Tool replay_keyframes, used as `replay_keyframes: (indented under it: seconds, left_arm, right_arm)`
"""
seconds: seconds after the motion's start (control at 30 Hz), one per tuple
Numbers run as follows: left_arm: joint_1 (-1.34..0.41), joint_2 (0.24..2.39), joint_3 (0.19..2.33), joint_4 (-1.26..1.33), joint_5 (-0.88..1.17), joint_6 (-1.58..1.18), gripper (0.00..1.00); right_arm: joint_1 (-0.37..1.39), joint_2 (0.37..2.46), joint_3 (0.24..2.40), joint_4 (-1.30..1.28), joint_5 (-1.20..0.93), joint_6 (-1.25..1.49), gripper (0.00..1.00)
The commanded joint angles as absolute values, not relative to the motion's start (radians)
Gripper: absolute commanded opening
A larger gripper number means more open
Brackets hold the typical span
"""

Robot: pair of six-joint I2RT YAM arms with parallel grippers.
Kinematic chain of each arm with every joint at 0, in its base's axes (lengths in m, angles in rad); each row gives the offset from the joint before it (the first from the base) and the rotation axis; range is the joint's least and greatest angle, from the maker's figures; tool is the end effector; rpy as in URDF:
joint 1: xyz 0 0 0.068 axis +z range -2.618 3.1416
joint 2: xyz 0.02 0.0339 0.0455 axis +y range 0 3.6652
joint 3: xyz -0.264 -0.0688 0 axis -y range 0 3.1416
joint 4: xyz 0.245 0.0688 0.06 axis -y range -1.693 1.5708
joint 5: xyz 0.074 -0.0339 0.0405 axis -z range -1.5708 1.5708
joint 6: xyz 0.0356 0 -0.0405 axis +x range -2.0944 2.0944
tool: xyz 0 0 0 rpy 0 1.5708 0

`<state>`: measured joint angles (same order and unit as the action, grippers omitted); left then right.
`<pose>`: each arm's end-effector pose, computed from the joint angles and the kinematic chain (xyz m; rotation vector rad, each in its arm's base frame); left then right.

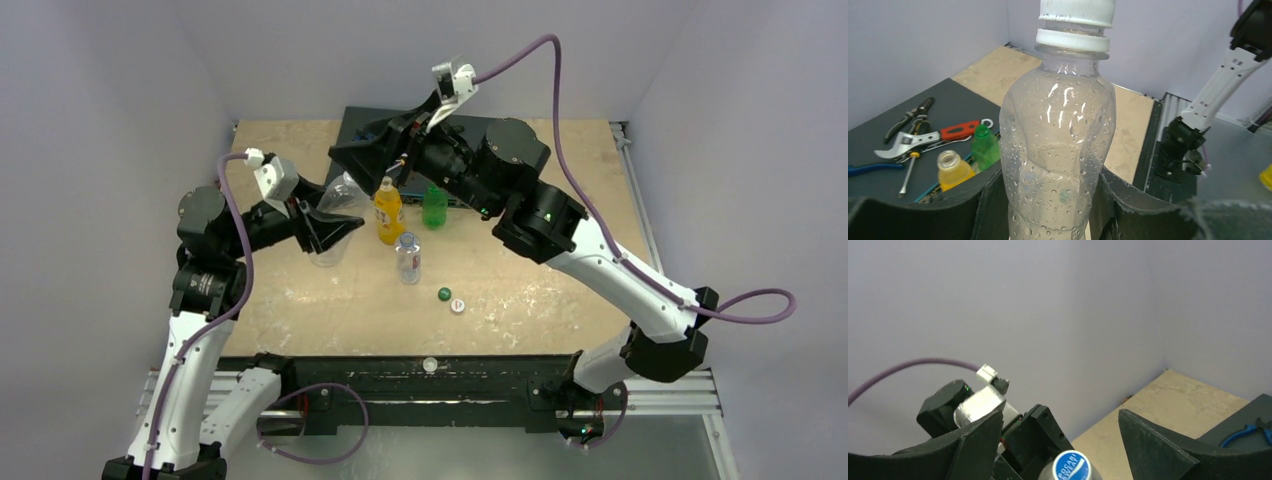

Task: Unscrew the bottle caps

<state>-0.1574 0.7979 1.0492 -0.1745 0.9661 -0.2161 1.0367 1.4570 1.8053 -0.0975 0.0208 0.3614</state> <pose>0.1455 -0.0528 0.4288 0.7550 1.4293 -1.0069 0.1564 0.2630 0.5430 -0.4512 1.3425 1.1629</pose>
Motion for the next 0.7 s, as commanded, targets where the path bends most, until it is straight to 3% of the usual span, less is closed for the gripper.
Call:
replay_keyframes:
  seconds: [0.0,0.2,0.53,0.67]
  left_arm:
    - [-0.156,0.777,1.083,-0.183,0.798,-0.101,0.00]
    - [-0.156,0.783,1.083,-0.172,0.753,-0.091,0.00]
    - [-0.156,0.775,1.061,-0.146,0.693,-0.096,0.00]
    - [-0.157,0.784,1.061,-0.121,0.680,-0.102,0.00]
  right_arm:
    - [1.078,1.510,1.921,-0.224,0.191,0.355,0.86]
    - [1.083,1.526,1.910,-0.216,0.259,0.370,0.73]
    - [1.083,1.536,1.900,-0.173,0.210,0.389,0.63]
    - [1.083,1.527,1.886,-0.145,0.203,0.388,0.54]
